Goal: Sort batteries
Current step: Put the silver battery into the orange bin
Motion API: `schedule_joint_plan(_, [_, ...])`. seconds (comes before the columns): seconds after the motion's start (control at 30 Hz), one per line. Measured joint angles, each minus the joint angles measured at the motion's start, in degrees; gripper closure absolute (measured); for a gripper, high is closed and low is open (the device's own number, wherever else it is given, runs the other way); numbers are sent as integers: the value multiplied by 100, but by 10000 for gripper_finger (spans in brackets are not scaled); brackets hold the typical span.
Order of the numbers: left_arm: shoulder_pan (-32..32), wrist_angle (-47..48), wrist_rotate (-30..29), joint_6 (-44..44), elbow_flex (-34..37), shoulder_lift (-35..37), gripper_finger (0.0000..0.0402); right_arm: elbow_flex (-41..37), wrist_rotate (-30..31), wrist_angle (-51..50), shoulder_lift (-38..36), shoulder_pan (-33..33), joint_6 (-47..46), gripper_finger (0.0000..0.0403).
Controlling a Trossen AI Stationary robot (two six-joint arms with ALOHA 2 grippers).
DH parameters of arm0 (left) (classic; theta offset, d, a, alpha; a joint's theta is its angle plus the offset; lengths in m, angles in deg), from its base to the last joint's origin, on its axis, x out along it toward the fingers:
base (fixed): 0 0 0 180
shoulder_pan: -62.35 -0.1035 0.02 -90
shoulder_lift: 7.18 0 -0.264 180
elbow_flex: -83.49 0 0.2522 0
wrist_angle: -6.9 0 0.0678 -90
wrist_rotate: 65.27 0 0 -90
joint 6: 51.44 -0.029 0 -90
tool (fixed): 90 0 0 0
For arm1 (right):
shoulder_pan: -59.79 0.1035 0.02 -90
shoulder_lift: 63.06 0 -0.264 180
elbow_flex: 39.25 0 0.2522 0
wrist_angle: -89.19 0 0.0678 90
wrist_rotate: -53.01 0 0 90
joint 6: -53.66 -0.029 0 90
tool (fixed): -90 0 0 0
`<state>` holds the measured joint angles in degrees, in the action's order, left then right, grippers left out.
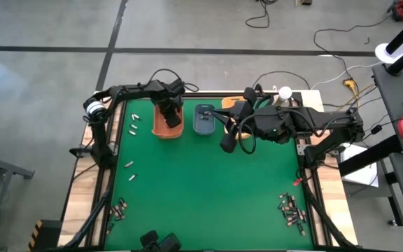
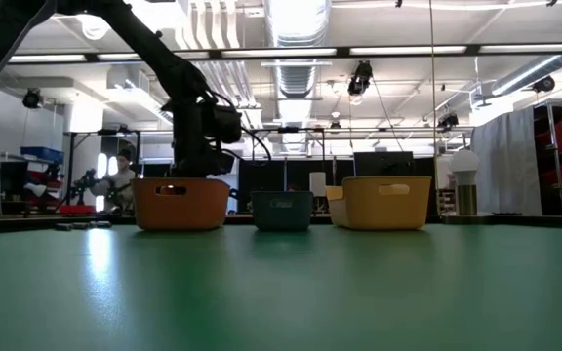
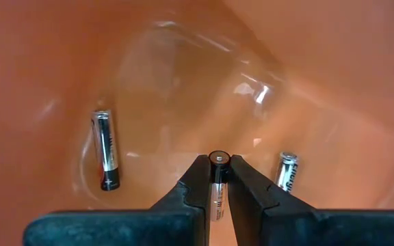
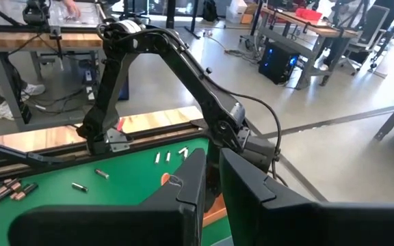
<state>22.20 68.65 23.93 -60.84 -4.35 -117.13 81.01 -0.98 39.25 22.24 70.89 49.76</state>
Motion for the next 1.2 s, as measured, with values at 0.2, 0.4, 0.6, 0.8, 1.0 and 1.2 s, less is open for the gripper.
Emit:
schedule_joint_plan(0.2, [81,-106,-99,-3,2,-27,386,0,2,2,0,2,0,364])
schedule_joint_plan(0.4, [98,-150,-188,-3,2,-27,386,0,2,2,0,2,0,364])
schedule_joint_plan(0.6, [114,-132,-450,-14,2,-27,386,0,2,2,0,2,-4,364])
schedule_joint_plan(0.8, [157,-54,-428,-58,7,-27,386,0,2,0,0,2,-12,364])
schedule_joint_plan(1.0, [153,-117,-423,-61,22,-27,385,0,2,0,0,2,-15,364])
schedule_joint_plan(1.2, [155,-136,-161,-110,37,-27,371,-2,2,2,0,2,-68,364])
